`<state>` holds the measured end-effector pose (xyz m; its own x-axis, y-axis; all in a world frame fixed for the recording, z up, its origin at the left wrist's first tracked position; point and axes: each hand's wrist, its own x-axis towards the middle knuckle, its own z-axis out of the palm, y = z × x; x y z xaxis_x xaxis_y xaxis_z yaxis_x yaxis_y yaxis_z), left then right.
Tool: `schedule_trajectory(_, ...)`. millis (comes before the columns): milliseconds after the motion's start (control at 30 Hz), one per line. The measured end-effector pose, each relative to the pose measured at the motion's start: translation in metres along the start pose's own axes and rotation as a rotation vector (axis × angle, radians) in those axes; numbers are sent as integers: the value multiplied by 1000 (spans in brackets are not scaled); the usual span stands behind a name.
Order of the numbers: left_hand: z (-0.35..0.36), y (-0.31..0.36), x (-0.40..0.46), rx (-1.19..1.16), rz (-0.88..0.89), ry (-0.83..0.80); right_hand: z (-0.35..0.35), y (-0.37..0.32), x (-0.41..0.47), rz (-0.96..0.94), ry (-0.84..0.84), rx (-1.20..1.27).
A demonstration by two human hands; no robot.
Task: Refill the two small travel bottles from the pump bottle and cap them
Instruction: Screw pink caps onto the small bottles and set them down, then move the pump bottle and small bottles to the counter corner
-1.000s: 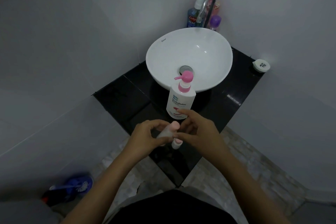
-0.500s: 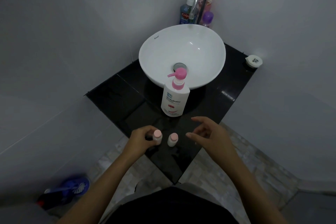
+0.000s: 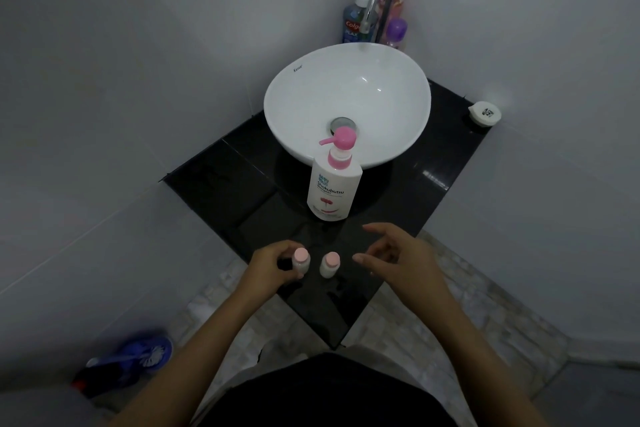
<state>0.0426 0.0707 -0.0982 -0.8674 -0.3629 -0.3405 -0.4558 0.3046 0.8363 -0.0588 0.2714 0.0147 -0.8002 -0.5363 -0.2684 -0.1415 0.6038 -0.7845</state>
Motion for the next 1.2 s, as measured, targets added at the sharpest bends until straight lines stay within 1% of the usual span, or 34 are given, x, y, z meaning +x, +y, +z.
schedule_trajectory(233,-3,-4,-3,-2,-17,-7,2,2,6,0,-13,-3)
schedule_trajectory(400,-28,9,5,-22,40,135,-3,4,14,-1,8,-4)
schedule_trajectory(467,-44,21,14,-78,72,186,-8,3,21,-21,44,-19)
schedule_trajectory(533,-58,38,26,-106,118,205,-13,1,31,-44,84,-35)
schedule_trajectory(667,-70,69,50,-88,193,158,-22,-1,60,-68,141,-14)
schedule_trajectory(767,-72,83,67,-57,225,103,-24,0,83,-59,145,-29)
schedule_trajectory(900,-70,93,86,-54,209,0,-19,3,108,-67,71,-59)
schedule_trajectory(1000,-67,96,94,-67,237,-79,-15,2,120,-92,1,-86)
schedule_trajectory(1200,-67,98,104,-43,247,-79,-8,-2,129,-167,-49,-88)
